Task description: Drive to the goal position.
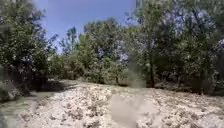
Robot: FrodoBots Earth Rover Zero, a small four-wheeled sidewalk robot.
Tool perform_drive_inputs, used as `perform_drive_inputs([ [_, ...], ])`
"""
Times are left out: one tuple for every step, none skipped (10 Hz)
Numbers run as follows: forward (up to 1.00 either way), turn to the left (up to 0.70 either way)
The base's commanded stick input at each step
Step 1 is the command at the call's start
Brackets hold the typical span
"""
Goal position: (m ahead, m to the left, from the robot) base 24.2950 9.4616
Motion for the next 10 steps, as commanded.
perform_drive_inputs([
  [0.45,0.02],
  [0.45,0.02],
  [0.45,0.02],
  [0.45,0.02],
  [0.45,0.02],
  [0.45,0.02],
  [0.45,0.02],
  [0.45,0.02],
  [0.45,0.02],
  [0.45,0.02],
])
